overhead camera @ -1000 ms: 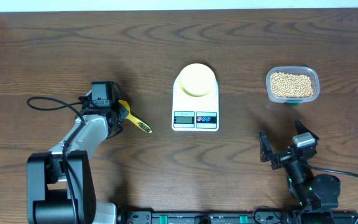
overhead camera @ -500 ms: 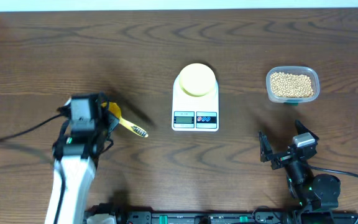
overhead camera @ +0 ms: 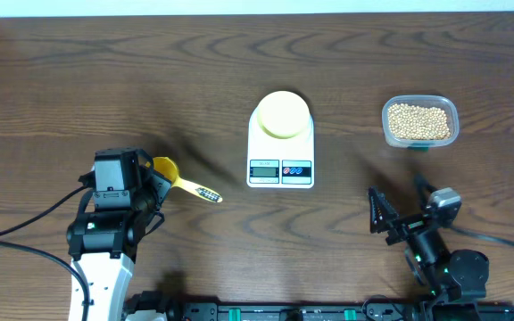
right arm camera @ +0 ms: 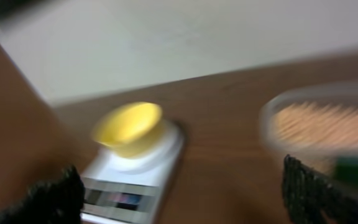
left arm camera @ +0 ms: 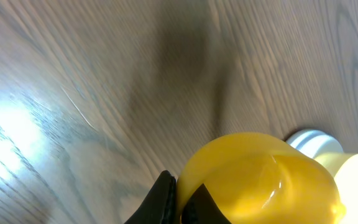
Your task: Scoop item into bowl and weigh 50g on scale
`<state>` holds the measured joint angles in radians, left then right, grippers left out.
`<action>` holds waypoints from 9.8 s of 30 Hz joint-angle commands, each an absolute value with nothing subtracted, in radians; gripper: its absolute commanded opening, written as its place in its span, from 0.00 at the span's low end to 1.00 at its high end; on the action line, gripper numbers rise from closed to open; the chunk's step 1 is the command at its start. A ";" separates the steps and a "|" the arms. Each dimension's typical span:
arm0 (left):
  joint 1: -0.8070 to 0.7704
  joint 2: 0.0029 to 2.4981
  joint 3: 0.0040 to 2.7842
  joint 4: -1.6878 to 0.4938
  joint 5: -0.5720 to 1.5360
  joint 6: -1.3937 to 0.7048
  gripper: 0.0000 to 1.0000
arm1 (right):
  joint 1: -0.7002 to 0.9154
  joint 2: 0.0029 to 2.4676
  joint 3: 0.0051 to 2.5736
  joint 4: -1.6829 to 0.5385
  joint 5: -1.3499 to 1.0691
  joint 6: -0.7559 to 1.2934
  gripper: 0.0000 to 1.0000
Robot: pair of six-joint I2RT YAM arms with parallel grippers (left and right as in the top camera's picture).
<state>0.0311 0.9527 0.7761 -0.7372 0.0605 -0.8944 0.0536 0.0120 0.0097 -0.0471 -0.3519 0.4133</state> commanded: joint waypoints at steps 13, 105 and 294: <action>0.034 0.954 0.783 -0.777 0.228 -0.904 0.07 | 0.047 0.007 0.006 -0.048 -0.762 1.008 0.99; -0.586 1.224 0.773 -0.590 0.138 -1.340 0.07 | 0.795 1.251 0.248 0.792 -0.297 1.185 0.27; -0.466 0.962 0.818 -0.702 0.094 -0.778 0.41 | 0.174 0.692 0.609 -0.508 -0.524 0.683 0.01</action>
<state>-0.4713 0.9588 0.7876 -0.7021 0.1318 -0.7948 0.1677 0.6971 0.5938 -0.5121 -0.5556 0.6735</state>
